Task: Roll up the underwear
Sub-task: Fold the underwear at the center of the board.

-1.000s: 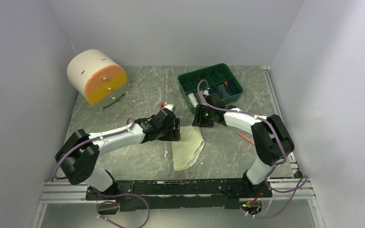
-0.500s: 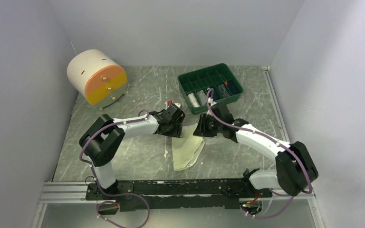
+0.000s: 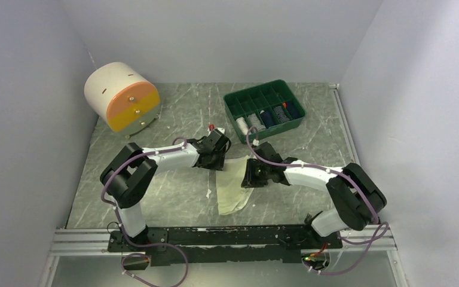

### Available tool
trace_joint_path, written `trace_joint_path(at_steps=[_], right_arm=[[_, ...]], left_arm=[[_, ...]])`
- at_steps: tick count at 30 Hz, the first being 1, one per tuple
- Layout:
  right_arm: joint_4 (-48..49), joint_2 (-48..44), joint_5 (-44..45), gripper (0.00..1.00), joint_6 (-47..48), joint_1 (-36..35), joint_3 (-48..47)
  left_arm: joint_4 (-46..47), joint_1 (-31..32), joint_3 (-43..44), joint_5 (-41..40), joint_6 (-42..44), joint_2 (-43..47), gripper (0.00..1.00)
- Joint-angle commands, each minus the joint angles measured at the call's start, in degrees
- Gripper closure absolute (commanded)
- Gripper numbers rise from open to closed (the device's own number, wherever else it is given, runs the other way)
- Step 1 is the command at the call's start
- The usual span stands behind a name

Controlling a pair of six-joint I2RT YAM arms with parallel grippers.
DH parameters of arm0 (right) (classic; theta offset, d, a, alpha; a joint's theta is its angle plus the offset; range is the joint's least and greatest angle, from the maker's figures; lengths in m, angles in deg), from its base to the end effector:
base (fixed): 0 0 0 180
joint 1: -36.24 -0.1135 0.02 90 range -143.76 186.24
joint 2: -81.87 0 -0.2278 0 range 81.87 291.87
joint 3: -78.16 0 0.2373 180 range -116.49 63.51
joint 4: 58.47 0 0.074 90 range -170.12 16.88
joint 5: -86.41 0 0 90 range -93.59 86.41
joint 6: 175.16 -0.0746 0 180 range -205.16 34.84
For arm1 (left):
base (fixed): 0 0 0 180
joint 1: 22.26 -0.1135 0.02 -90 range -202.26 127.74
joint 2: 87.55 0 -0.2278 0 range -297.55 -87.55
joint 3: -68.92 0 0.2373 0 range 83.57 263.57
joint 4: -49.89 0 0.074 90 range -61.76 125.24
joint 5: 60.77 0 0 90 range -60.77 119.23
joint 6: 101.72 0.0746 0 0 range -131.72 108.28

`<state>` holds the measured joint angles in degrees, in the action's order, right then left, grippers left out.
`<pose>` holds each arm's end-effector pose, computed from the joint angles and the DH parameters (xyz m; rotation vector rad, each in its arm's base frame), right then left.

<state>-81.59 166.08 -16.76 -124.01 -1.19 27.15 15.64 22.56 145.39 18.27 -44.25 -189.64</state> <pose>0.2096 0.1818 0.0882 -0.0613 2.7196 0.7550 0.2622 -0.2406 0.1063 0.2119 2.5964 -0.2430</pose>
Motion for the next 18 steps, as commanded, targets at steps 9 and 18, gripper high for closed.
trace_joint_path(at_steps=[9, 18], right_arm=[[-2.1, -3.9, 4.5, 0.77, -2.0, -0.6, 2.6], [0.2, -9.7, 0.4, 0.69, -2.5, -0.7, 1.7]], left_arm=[[-0.4, -1.0, 1.5, -3.6, 0.5, -1.3, 0.53], [2.3, -1.1, -0.4, 0.7, 2.8, 3.7, 0.46]])
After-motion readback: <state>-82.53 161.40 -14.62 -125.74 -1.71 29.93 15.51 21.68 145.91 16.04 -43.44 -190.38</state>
